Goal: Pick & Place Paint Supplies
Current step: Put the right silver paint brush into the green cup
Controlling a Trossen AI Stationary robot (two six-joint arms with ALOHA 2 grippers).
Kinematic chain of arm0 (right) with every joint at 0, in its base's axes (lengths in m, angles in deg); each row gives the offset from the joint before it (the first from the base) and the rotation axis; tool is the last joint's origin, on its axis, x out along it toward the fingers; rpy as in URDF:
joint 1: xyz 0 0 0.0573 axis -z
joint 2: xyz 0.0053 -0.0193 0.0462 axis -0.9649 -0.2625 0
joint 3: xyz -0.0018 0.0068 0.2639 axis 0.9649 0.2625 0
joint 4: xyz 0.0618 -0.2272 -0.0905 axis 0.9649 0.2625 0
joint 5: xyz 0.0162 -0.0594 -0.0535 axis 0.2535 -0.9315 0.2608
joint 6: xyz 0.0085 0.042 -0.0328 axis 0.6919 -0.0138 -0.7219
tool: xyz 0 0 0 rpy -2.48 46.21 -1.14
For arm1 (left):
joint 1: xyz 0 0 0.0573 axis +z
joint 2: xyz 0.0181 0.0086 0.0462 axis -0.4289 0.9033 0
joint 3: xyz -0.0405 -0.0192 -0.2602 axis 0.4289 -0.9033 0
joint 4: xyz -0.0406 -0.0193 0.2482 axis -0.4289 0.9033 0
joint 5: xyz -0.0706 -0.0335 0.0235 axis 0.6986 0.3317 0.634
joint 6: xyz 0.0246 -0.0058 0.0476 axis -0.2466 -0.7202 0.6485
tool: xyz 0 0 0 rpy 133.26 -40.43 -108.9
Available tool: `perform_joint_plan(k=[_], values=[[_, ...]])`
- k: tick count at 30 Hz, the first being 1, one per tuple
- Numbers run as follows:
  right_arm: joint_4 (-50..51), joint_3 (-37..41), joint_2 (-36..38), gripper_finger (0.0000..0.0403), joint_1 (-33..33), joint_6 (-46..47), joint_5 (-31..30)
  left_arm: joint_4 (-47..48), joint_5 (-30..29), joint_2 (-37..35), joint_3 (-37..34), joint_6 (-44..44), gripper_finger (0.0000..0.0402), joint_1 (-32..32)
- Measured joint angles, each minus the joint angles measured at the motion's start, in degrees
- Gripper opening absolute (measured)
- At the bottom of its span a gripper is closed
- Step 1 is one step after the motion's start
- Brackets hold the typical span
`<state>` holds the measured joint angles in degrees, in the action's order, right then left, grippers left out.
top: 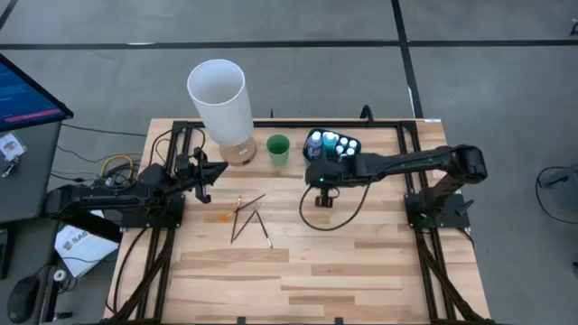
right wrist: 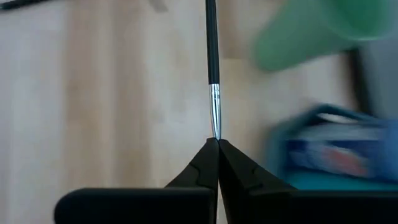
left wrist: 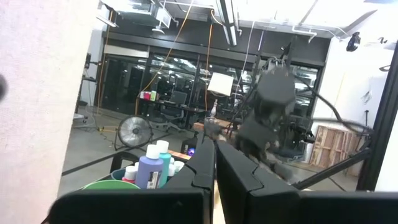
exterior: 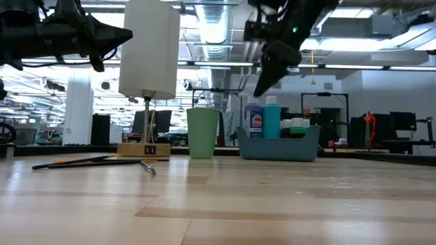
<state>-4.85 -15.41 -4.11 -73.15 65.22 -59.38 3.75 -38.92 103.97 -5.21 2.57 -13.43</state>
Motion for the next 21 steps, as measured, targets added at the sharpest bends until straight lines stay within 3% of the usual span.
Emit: perform_joint_plan(k=[10, 21], values=[[11.2, -14.0, -1.77, 0.0, 0.21, -12.51, -24.64, -0.02, 0.02, 0.0, 0.0, 0.0, 0.0002, 0.0], [11.71, -17.19, -11.07, 0.0, 1.58, -37.62, -44.96, -0.75, 0.0, 0.81, 0.0, -0.02, 0.0002, -0.02]])
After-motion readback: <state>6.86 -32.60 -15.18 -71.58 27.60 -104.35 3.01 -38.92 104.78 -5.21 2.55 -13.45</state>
